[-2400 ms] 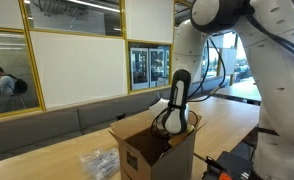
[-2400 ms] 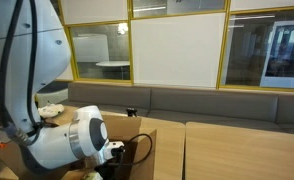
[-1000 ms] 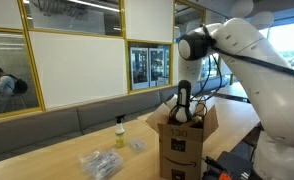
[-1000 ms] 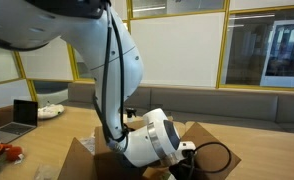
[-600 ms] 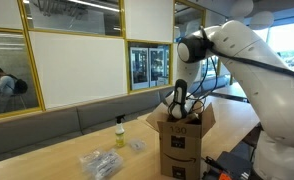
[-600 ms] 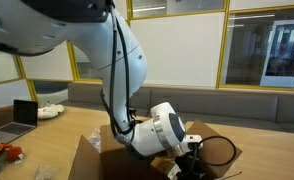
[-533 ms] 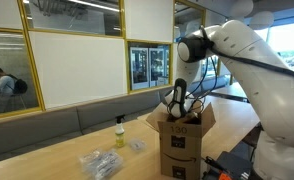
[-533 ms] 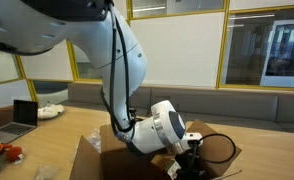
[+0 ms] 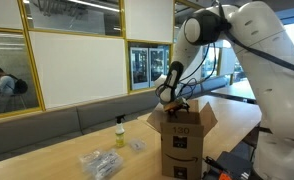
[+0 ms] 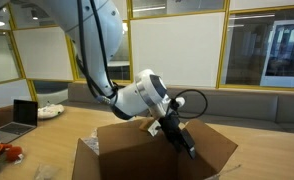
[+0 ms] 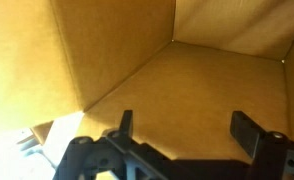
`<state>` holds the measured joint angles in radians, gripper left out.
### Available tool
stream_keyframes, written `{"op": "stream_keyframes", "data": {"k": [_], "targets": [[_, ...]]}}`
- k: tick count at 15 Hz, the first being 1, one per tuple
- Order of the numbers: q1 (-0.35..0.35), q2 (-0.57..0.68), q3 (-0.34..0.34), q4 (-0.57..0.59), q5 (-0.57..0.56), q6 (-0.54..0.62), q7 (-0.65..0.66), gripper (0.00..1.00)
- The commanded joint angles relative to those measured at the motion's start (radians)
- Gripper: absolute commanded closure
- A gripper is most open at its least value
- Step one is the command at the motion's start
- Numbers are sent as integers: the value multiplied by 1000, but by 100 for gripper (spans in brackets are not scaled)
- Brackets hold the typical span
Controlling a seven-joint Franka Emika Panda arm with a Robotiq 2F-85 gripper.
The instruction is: Place the clear plastics and spray bottles inside the brown box
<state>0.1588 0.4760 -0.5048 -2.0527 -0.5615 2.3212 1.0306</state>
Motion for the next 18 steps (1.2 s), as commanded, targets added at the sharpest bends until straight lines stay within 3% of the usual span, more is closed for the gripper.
{"op": "stream_keyframes", "data": {"k": [1, 5, 10, 18], "targets": [[32, -178, 61, -14, -107, -134, 95, 0], [-1, -306, 207, -6, -155, -233, 145, 0], [-31, -367, 355, -16, -132, -226, 160, 0], [-53, -321, 467, -42, -65, -82, 91, 0]]}}
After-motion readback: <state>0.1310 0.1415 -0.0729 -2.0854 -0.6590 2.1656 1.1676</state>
